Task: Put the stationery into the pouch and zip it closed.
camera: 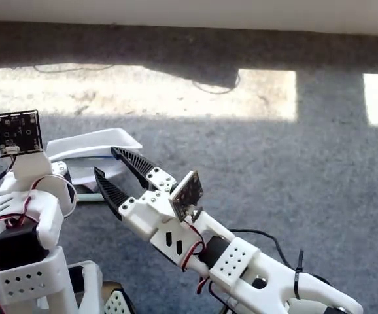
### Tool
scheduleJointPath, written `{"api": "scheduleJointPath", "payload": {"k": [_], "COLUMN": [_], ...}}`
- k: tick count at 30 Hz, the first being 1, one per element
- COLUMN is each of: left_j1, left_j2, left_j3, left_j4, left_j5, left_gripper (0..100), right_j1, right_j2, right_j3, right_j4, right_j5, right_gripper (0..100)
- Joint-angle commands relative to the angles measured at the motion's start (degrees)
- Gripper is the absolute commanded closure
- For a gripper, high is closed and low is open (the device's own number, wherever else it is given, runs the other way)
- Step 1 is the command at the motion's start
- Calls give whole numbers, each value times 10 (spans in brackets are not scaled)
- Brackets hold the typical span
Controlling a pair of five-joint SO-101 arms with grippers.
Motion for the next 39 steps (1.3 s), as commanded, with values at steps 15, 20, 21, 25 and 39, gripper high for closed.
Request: {"api": "scheduleJointPath", "payload": {"k": [15, 20, 21, 25, 39], "left_j1": [-237, -307, -318, -349, -444], "left_j2": [-6, -6, -6, -6, -5], "left_j3": [-15, -12, -12, -13, -11], "left_j4": [-38, -49, -49, -49, -69], "left_j5": [90, 113, 113, 114, 138], "left_gripper": [989, 989, 989, 989, 989], "right_j1": [25, 22, 22, 22, 25], "right_j2": [-3, -3, -3, 5, 16], "right_j3": [-8, -8, -10, -74, -187], "right_j4": [113, 122, 134, 276, 455], "right_j5": [5, 7, 7, 4, -33], "right_gripper": [828, 828, 828, 828, 827]}}
